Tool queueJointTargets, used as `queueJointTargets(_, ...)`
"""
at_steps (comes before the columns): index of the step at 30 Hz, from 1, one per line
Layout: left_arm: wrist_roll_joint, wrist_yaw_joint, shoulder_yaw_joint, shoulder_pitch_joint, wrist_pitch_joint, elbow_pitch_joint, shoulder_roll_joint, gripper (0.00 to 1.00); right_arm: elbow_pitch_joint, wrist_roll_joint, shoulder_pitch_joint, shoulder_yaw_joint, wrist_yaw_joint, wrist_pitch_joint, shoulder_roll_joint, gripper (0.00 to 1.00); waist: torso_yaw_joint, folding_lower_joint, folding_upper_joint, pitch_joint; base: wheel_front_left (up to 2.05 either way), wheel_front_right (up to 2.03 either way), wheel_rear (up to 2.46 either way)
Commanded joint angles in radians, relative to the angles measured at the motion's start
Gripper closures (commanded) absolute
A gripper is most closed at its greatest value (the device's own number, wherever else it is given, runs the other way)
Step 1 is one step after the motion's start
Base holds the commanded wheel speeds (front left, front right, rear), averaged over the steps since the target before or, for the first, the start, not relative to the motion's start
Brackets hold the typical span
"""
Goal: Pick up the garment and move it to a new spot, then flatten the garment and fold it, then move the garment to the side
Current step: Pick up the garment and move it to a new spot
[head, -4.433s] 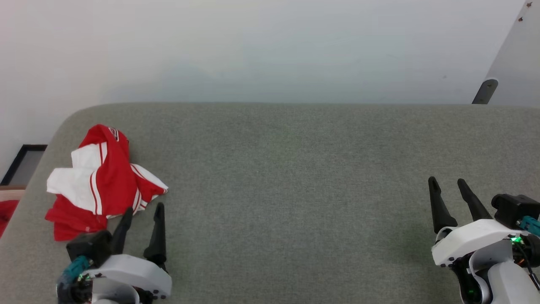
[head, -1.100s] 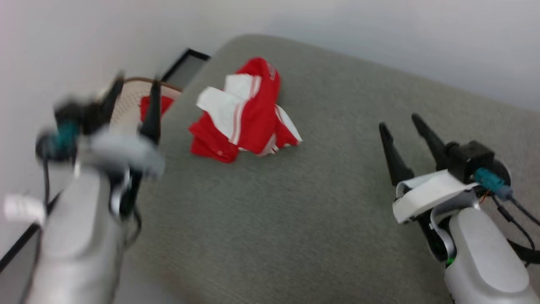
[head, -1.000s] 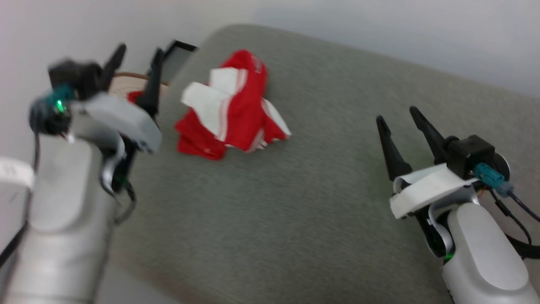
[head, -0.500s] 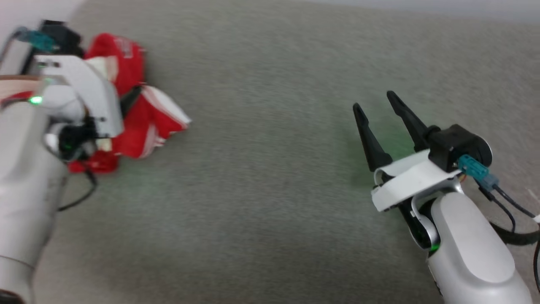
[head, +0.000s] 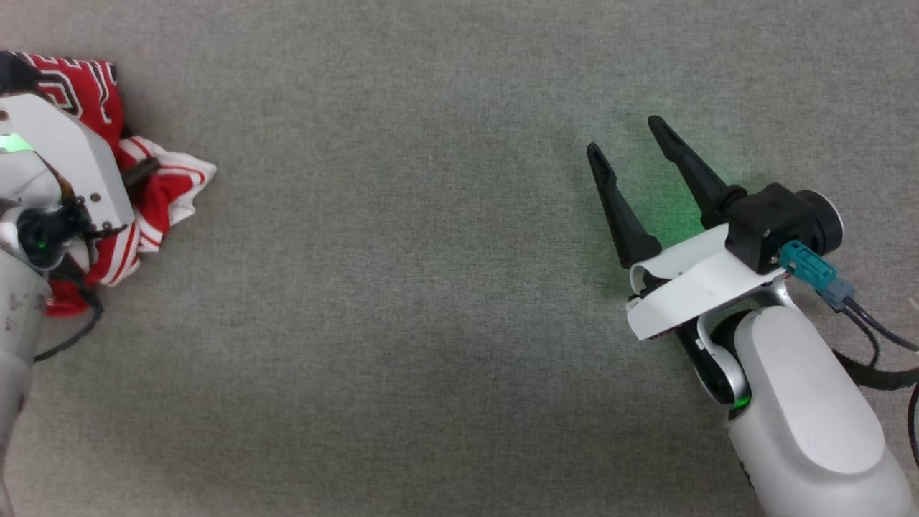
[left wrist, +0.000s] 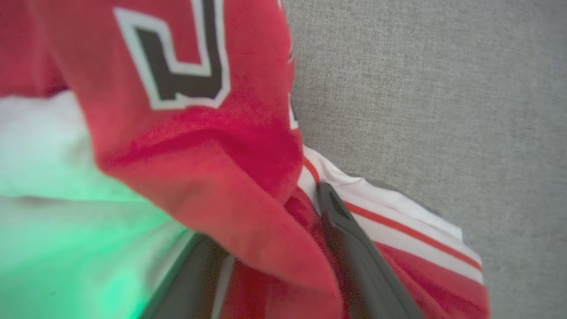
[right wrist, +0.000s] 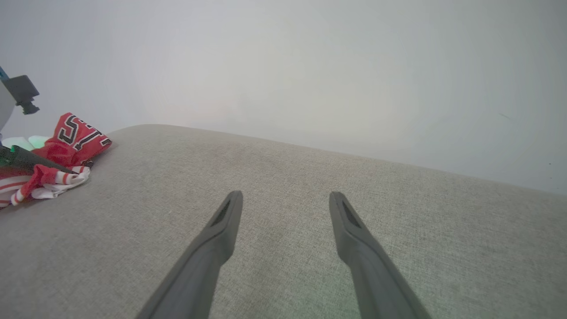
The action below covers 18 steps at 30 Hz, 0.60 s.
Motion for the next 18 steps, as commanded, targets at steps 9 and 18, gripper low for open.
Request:
queueJointTargets(9,-0.074,-0.007,-0.081,0.04,-0.111,-0.104,-0.034,1.0,0.001,0.023,0.045,-0.003,0.0,-0.003,0.009,0.0,0.047,0.0,-0.0001,-0.099,0.0,0.0,0.0)
queueJointTargets(18,-0.174,-0.002,-0.191,-0.031,-0.116,-0.392,0.003,1.0,0.037,0.068,0.106,-0.044,0.0,-0.04,0.036,0.0,0.024,0.0,-0.0001,-0.203,0.0,0.0,0.0)
